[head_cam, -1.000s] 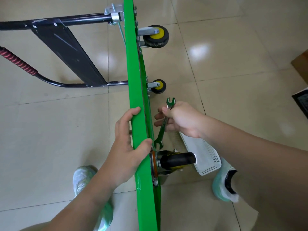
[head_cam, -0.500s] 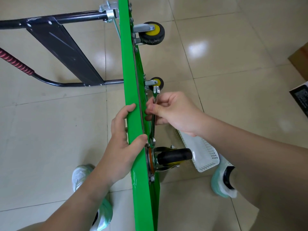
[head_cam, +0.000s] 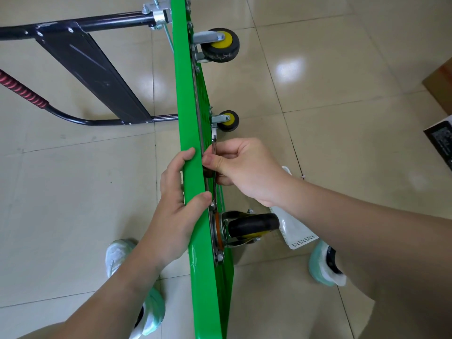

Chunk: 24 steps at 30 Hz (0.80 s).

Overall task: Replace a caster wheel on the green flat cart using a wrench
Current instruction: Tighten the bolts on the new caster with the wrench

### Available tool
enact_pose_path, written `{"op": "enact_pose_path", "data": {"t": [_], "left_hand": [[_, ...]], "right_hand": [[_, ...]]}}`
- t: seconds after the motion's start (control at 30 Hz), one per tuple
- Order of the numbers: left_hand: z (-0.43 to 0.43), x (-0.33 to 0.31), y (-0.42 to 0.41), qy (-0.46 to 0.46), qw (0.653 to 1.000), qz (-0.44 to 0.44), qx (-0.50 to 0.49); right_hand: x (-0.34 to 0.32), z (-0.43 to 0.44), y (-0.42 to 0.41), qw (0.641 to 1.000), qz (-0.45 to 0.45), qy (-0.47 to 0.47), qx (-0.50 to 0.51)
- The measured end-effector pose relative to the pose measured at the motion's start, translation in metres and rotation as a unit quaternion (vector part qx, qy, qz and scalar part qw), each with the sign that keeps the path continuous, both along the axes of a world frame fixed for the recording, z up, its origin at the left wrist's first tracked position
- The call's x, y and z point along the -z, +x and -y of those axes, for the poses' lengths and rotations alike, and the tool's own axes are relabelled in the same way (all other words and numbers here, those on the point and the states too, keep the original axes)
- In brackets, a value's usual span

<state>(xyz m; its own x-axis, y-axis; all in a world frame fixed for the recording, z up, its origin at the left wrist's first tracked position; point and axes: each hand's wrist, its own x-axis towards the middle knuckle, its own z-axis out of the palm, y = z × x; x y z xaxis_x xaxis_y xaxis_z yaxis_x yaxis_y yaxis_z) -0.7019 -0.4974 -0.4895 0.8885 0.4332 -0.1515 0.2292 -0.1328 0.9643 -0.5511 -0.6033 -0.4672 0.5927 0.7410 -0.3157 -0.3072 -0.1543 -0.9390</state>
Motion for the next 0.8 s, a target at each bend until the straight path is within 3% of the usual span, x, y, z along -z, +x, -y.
{"op": "enact_pose_path", "data": {"t": [0.3,0.57,0.8], "left_hand": [[0.001,-0.001,0.0,-0.006,1.0,-0.002,0.002],[0.002,-0.007,0.0,0.0,1.0,-0.013,0.005],[0.003,-0.013,-0.002,0.02,1.0,-0.016,0.002]], "right_hand": [[0.011,0.003,-0.006,0.999,0.006,0.033,0.006],[0.009,0.003,-0.002,0.995,0.095,-0.014,0.011],[0.009,-0.004,-0.006,0.996,0.078,-0.035,0.04]]}}
